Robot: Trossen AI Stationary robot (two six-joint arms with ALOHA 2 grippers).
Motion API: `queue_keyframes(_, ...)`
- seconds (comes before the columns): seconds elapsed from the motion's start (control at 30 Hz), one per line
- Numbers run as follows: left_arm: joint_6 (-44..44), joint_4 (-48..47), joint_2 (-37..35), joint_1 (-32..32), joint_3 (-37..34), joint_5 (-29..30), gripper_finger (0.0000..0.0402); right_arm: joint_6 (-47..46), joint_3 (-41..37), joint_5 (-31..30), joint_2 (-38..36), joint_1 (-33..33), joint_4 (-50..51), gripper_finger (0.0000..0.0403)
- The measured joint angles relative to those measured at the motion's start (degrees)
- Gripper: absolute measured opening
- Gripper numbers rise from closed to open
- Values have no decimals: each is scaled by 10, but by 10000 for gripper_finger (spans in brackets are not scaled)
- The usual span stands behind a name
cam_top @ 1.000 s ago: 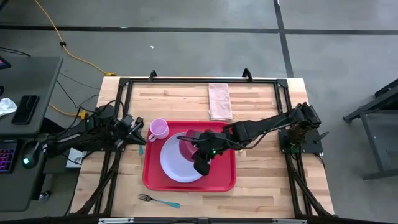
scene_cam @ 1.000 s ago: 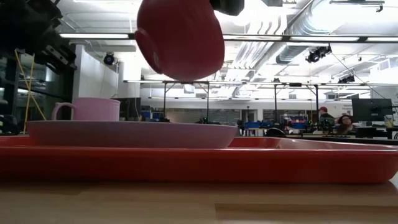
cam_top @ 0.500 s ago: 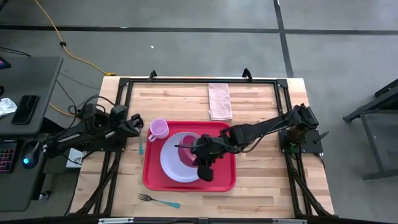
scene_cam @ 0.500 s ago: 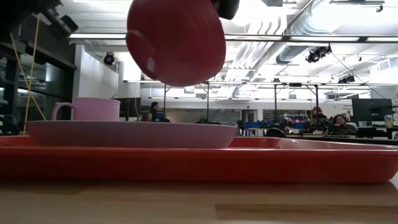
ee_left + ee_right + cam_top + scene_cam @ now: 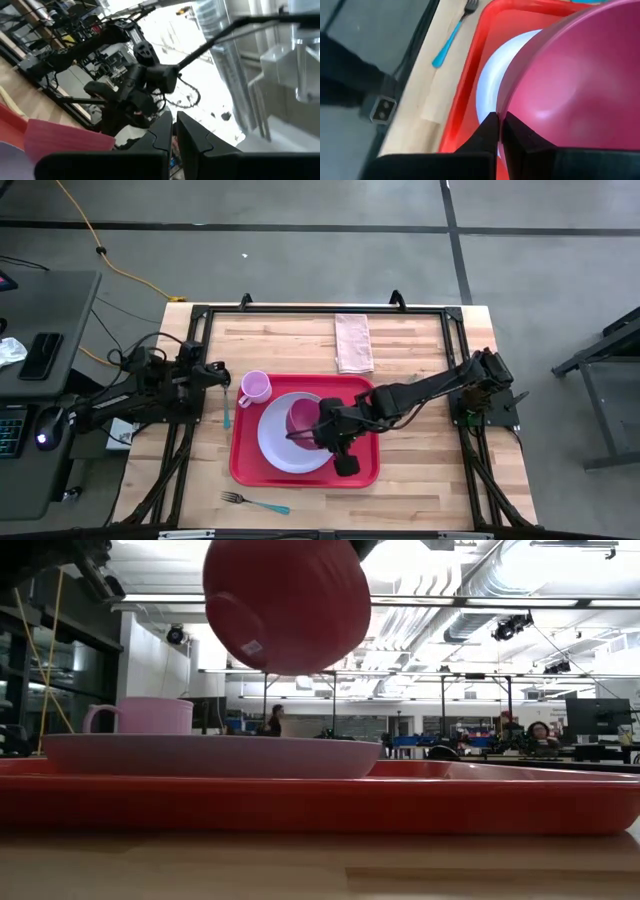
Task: Set up tray
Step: Put the red bowl on top of the blue plate
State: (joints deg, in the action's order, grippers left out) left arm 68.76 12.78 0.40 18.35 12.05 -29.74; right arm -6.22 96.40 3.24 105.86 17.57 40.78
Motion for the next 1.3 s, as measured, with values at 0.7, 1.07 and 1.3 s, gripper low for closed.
queue_keyframes(0.7, 22, 53, 294, 0, 154, -31, 58, 220, 0, -166, 0, 5, 72, 0)
queue_keyframes(1.07, -20, -31, 501, 0, 310, -114, 58, 217, 0, -224, -1, 4, 134, 0)
queue_keyframes(1.3, -28, -45, 561, 0, 327, -136, 58, 197, 0, -251, -1, 5, 155, 0)
